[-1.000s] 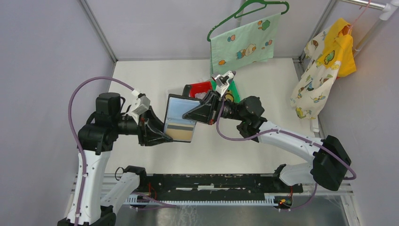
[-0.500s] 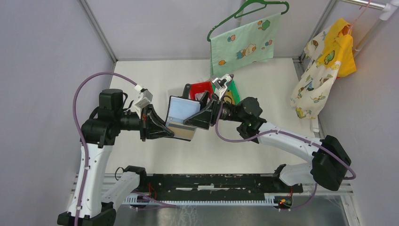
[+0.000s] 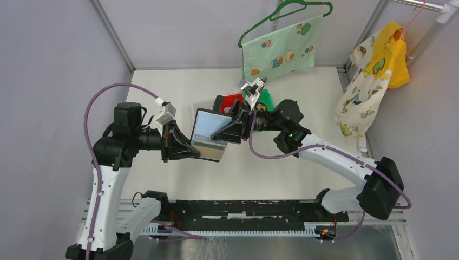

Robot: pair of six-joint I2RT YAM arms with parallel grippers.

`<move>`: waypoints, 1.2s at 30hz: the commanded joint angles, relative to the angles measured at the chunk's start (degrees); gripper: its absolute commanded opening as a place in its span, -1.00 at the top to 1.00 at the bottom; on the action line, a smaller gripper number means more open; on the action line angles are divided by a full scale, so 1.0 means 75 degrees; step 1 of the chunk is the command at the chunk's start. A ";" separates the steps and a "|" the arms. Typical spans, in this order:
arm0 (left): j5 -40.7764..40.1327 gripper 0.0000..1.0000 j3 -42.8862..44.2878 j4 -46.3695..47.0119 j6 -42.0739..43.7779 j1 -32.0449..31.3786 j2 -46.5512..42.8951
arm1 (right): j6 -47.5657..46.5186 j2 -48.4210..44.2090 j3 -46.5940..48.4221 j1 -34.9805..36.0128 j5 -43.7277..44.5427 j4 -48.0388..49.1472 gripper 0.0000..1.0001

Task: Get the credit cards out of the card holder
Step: Remove the credit card from the card holder.

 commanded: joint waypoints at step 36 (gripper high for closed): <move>0.0376 0.06 0.0125 0.3344 -0.3109 0.0010 -0.0438 | 0.3442 0.0185 -0.2132 0.0731 0.3711 0.6347 1.00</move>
